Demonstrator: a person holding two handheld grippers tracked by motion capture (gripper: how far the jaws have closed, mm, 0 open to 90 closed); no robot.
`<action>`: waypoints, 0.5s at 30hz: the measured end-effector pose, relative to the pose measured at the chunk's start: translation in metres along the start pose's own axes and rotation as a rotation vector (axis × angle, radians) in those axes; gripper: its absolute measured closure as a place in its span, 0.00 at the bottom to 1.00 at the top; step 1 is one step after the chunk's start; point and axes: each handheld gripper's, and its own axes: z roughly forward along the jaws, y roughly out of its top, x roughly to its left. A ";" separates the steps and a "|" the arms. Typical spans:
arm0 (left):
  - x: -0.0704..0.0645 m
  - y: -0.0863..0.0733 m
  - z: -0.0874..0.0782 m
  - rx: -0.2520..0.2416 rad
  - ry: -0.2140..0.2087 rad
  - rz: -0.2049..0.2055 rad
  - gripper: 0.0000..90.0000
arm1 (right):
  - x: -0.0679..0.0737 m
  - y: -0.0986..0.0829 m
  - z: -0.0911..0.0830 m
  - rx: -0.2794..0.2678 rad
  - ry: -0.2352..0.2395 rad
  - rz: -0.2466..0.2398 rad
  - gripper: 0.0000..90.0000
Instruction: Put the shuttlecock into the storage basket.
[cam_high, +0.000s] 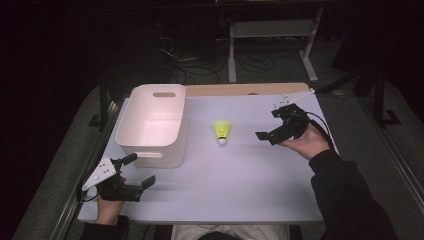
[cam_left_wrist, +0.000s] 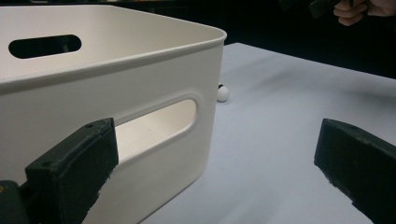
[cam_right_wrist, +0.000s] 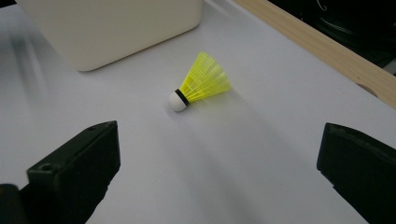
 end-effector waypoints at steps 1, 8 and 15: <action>0.000 0.000 0.000 0.000 0.001 0.000 0.00 | 0.000 0.001 0.001 0.001 0.001 -0.002 0.00; 0.000 0.000 0.000 -0.001 -0.001 0.000 0.00 | -0.002 0.009 0.008 0.008 0.007 -0.006 0.00; 0.000 0.000 0.000 -0.002 -0.001 0.000 0.00 | -0.001 0.014 0.014 0.017 0.016 -0.015 0.00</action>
